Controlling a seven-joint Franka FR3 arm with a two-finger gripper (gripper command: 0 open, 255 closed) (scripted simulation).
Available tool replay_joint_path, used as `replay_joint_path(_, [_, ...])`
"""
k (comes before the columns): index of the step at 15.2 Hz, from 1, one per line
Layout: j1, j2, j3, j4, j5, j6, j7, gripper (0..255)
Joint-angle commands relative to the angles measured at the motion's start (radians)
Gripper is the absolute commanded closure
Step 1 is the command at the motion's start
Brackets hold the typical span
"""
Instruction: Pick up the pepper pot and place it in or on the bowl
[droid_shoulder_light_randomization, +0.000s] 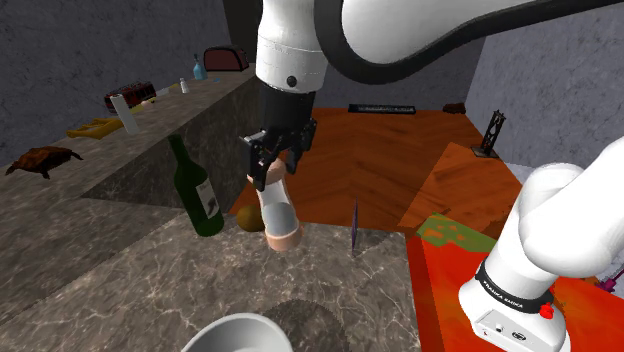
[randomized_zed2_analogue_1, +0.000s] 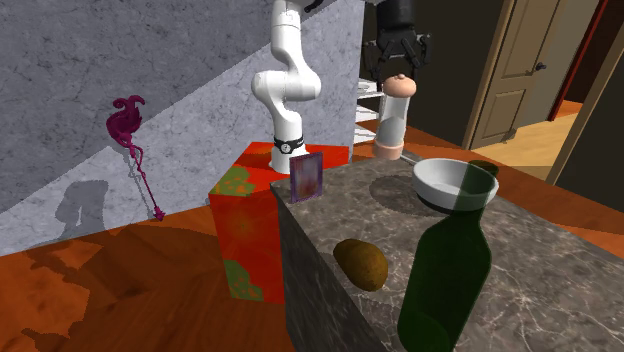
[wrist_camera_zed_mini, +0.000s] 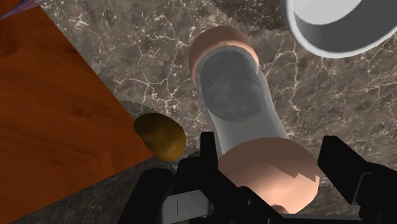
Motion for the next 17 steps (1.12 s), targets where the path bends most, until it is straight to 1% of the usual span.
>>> replay_joint_path(1, [0.007, 0.015, 0.041, 0.03, -0.005, -0.008, 0.055, 255])
replay_joint_path(6, [0.015, 0.07, 0.151, 0.128, -0.035, -0.038, 0.195, 255])
replay_joint_path(11, [0.011, 0.162, 0.279, 0.254, -0.101, -0.074, 0.352, 255])
replay_joint_path(13, [0.008, 0.214, 0.338, 0.314, -0.145, -0.091, 0.423, 255])
replay_joint_path(15, [0.006, 0.278, 0.403, 0.38, -0.205, -0.112, 0.502, 255])
replay_joint_path(16, [0.007, 0.317, 0.437, 0.415, -0.242, -0.124, 0.545, 255])
replay_joint_path(17, [0.014, 0.379, 0.486, 0.468, -0.305, -0.146, 0.61, 255])
